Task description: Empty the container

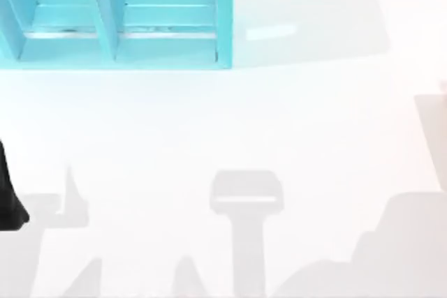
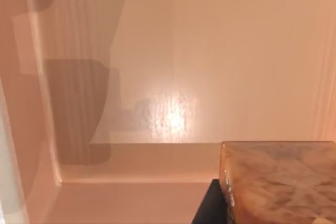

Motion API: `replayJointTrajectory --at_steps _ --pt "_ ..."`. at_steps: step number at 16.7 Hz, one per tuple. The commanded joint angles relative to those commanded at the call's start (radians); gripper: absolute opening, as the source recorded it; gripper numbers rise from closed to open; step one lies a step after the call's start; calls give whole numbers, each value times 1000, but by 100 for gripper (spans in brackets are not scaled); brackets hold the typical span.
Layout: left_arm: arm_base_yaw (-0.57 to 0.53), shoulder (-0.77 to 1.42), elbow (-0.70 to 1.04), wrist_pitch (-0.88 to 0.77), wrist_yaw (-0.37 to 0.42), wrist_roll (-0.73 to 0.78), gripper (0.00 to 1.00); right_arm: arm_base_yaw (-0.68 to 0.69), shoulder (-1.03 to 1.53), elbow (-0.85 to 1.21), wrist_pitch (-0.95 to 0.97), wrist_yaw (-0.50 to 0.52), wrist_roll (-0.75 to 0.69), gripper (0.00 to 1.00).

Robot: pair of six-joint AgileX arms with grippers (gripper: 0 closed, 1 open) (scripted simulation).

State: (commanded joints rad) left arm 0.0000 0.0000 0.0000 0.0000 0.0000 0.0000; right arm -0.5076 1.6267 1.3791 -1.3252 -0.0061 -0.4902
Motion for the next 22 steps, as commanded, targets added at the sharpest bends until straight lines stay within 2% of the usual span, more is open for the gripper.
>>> replayJointTrajectory --at_steps 3,5,7,12,15,19,22 --pt "0 0 0 0 0 0 100 9 2 0 5 -1 13 0" --pt "0 0 0 0 0 0 100 64 15 8 19 -1 63 0" --pt "0 0 0 0 0 0 100 161 29 17 52 -4 154 0" --pt "0 0 0 0 0 0 100 536 81 22 183 -19 490 0" --pt "0 0 0 0 0 0 100 704 131 -2 256 -20 658 0" --pt "0 0 0 0 0 0 100 826 205 -53 310 -5 818 0" --pt "0 0 0 0 0 0 100 856 226 -89 325 6 863 0"
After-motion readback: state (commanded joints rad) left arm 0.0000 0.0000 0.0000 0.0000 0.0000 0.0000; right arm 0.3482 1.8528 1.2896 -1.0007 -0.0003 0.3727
